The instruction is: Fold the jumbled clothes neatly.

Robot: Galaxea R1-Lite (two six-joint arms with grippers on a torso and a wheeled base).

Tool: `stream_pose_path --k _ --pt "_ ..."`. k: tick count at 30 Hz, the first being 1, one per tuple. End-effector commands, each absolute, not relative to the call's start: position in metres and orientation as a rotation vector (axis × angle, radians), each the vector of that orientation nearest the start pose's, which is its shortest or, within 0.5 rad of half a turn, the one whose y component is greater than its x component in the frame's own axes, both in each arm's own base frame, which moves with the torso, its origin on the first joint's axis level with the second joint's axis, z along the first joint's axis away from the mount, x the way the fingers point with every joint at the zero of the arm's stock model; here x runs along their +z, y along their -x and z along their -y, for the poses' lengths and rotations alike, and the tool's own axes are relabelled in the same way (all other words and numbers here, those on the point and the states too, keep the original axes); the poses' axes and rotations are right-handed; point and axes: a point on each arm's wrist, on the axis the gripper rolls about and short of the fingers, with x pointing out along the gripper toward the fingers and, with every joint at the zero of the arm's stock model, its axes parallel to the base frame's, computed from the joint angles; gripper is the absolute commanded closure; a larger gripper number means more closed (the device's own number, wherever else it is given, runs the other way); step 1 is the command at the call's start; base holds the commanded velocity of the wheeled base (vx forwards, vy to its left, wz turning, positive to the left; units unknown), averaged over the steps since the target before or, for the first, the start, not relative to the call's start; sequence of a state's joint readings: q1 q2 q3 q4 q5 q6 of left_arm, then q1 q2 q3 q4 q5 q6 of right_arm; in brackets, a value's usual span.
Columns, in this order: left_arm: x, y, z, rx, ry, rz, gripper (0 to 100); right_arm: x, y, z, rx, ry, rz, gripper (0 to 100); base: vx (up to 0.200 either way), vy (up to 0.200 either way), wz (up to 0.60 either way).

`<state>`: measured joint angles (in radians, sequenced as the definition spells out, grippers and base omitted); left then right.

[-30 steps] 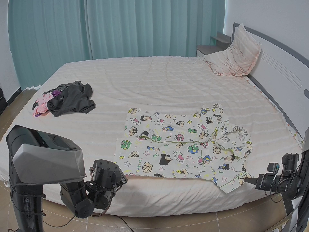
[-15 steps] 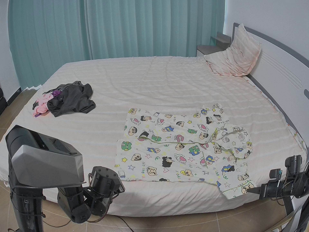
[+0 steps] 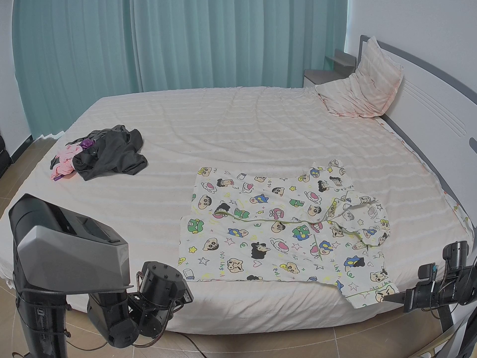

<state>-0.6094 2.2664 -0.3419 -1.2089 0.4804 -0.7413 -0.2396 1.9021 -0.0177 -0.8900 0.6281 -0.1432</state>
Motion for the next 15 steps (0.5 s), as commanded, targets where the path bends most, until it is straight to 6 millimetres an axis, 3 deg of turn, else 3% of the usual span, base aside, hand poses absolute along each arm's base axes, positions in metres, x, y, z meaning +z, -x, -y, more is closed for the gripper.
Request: stream_pose_path --k 1,2,5,9,15 --pt "-0.024 -0.239 0.145 0.064 0.381 -0.647 100 0.011 -0.163 0.026 0.421 -0.294 -0.889 100 0.0 0.0 0.0" --pt "-0.022 -0.24 0.144 0.053 0.394 -0.651 0 0.01 -0.163 0.026 0.422 -0.294 -0.891 100 0.0 0.0 0.0" --pt "-0.019 -0.245 0.138 0.034 0.424 -0.659 0 0.01 -0.163 0.025 0.424 -0.294 -0.893 100 0.0 0.0 0.0" --pt "-0.015 -0.263 0.113 -0.126 0.45 -0.674 0 0.011 -0.163 0.025 0.425 -0.292 -0.89 100 0.0 0.0 0.0" --pt "-0.016 -0.272 0.109 -0.239 0.472 -0.698 0 0.008 -0.164 0.025 0.428 -0.296 -0.901 100 0.0 0.0 0.0"
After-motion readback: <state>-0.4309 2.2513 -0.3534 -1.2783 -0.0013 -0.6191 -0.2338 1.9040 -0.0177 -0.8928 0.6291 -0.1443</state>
